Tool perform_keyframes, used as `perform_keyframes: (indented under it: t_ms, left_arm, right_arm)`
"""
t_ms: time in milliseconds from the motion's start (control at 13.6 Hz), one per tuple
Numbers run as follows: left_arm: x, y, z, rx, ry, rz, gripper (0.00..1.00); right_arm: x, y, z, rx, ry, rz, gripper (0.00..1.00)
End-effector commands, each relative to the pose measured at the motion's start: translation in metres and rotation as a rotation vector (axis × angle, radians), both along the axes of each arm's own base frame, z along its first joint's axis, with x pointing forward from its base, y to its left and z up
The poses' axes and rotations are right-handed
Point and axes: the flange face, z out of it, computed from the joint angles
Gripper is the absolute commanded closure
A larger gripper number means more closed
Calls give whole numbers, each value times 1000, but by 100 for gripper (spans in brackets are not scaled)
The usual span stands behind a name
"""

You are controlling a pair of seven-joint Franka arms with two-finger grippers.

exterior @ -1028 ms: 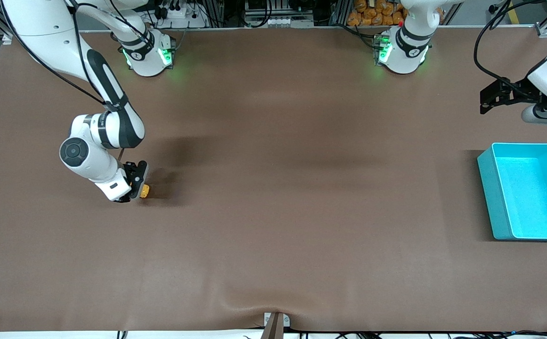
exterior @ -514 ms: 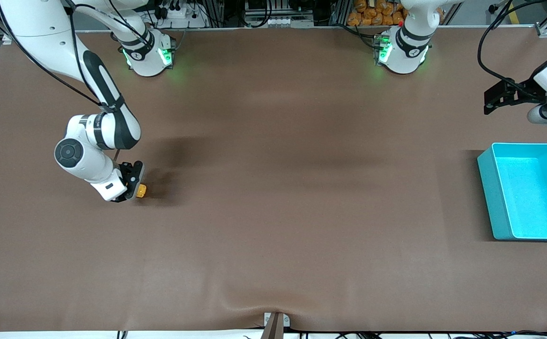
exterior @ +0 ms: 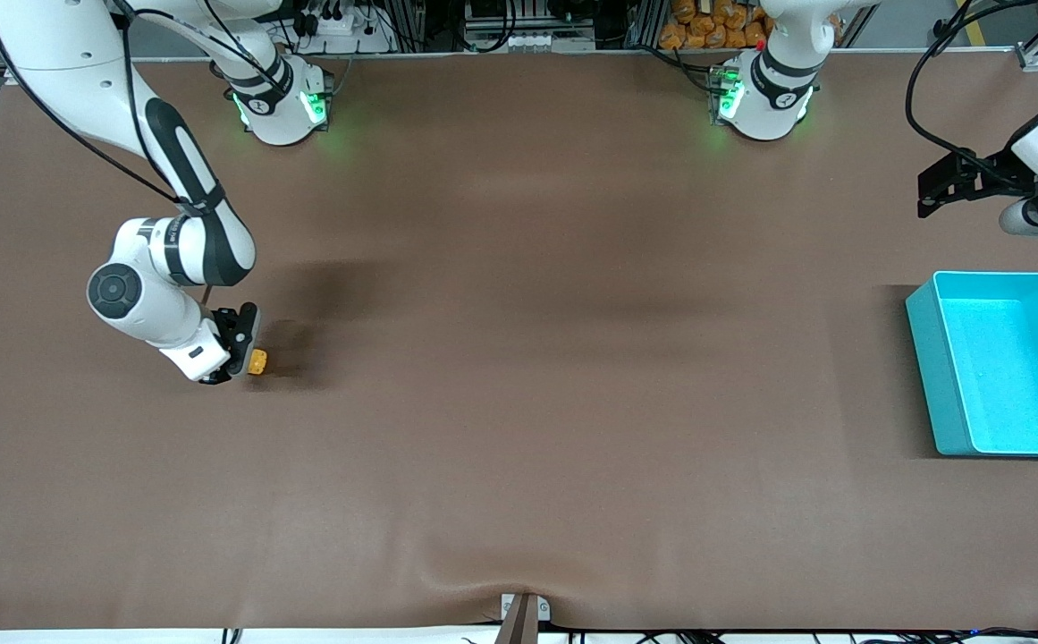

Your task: Wind and store yellow beetle car

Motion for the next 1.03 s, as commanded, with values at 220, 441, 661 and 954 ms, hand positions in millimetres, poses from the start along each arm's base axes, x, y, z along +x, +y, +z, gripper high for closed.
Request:
perform_keyframes:
  t_ms: [220,441,661,954]
  left_arm:
    - [-1,2,8,19,-23,-8,0]
    - [-1,6,8,20,-23,-1,0]
    - [-1,5,8,13,-22,0,0]
    - [-1,3,8,11,-22,-3,0]
  right_arm:
    - [0,-32,-31,-6,1,-1,81]
    - [-1,-45,-31,-5,1,10,80]
    - [-2,-64,-31,-3,2,34,80]
    - [-8,-100,-35,0,10,37,81]
